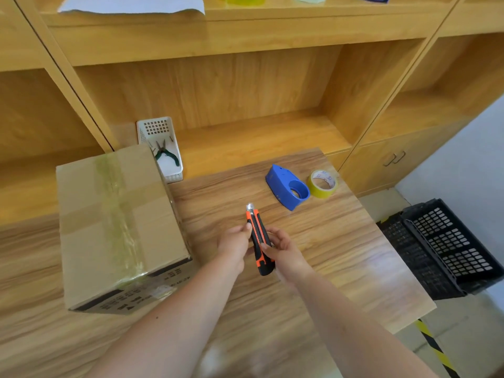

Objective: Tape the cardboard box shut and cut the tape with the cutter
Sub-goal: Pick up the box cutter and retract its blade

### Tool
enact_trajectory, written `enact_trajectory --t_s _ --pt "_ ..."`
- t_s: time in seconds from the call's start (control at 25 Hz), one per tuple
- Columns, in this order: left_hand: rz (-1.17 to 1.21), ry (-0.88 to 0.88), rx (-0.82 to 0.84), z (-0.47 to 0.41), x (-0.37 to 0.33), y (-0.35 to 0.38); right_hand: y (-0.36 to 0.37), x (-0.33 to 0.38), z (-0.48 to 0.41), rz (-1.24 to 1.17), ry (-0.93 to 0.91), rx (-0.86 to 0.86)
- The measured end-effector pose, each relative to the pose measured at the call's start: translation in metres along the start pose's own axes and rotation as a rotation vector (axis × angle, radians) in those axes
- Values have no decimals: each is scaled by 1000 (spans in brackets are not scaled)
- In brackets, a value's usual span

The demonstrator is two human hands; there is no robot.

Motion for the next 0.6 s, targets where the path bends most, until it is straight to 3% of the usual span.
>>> enact_trajectory --t_s 0.24,0.44,0.6 --pt "30 12 -131 -52 -23 46 -22 1 -62 70 137 -217" --pt "-19 94 -221 -96 -45 84 -21 19 -117 257 15 -262" --pt "-314 263 -332 -121 -55 92 -20 23 -144 532 -118 -264"
Point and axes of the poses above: each hand's wrist, its own z-axis away from the middle knuckle, its own y-axis out of the palm, x = y × z, the point moved 5 cm from there along -z, towards the middle knuckle, and after that the axes turned 11 degrees about -x, right-handed, at the moved point
